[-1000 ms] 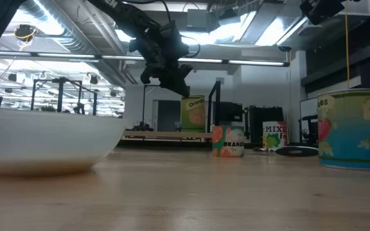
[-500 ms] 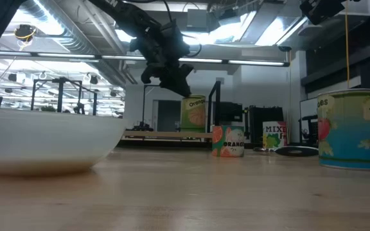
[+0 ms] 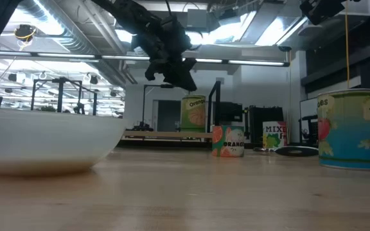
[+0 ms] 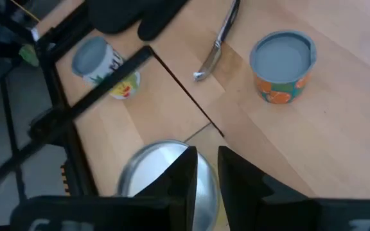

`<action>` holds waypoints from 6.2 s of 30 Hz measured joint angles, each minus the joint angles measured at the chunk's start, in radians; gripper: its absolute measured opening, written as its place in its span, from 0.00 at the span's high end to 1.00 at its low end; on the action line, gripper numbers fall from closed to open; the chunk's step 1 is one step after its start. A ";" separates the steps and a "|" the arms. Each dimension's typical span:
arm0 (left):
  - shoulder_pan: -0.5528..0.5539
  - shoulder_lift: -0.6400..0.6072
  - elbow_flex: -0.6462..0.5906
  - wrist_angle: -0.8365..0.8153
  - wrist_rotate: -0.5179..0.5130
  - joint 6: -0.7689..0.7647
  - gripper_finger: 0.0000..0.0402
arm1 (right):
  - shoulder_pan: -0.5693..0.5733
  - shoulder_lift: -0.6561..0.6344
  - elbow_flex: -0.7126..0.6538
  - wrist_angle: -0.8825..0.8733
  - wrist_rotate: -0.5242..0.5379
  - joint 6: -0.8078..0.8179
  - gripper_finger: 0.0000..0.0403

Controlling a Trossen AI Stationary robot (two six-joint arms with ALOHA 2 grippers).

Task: Pick and place cans onto a shelf
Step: Put the canned tomatoes on the shelf

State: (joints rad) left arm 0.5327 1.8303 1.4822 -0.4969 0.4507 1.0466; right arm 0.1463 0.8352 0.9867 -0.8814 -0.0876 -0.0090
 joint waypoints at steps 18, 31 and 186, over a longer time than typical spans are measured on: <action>-0.115 -0.233 0.000 -0.141 -0.118 -0.516 0.89 | 0.000 0.001 0.000 0.002 0.000 0.000 0.65; -0.541 -0.263 0.000 -0.274 -0.496 -0.986 0.90 | 0.000 0.061 0.000 0.001 0.000 0.090 0.65; -0.969 -0.254 0.000 -0.483 -0.980 -1.536 0.90 | -0.110 0.592 0.554 -0.110 0.150 -0.056 0.87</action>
State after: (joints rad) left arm -0.4358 1.5761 1.4822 -0.9803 -0.5297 -0.4892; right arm 0.0362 1.4271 1.5408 -0.9916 0.0622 -0.0645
